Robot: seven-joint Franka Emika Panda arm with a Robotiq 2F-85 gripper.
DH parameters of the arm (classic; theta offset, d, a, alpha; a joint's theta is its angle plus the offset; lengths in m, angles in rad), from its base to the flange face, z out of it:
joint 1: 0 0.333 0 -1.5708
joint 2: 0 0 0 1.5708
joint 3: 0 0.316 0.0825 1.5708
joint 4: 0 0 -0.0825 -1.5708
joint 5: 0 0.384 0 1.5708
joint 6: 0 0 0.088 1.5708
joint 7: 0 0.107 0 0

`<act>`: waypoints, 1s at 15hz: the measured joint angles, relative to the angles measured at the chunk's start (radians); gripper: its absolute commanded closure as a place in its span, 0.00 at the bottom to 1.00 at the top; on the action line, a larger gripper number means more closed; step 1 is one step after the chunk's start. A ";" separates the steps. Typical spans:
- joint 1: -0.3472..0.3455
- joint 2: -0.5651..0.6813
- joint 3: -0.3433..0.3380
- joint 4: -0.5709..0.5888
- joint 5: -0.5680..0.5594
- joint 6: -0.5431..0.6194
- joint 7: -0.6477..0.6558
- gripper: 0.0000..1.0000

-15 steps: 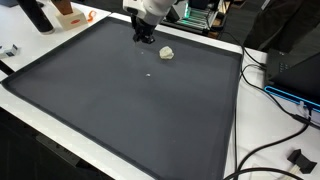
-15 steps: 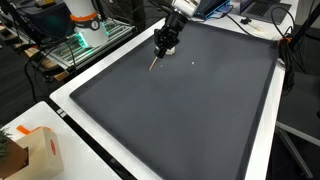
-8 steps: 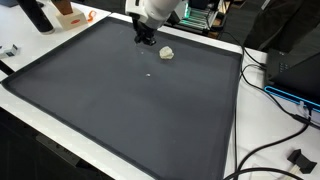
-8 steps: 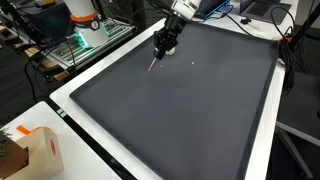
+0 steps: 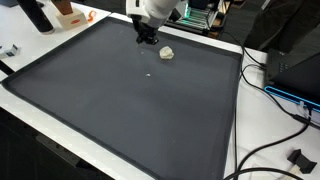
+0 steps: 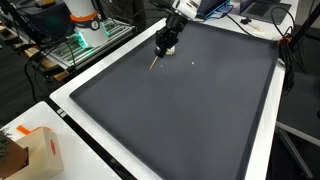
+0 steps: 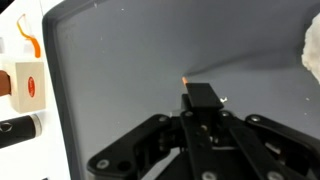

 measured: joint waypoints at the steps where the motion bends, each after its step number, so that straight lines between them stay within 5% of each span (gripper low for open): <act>1: 0.000 -0.003 0.001 0.003 0.012 0.000 -0.021 0.97; 15: -0.003 -0.168 0.026 0.004 0.253 -0.001 -0.399 0.97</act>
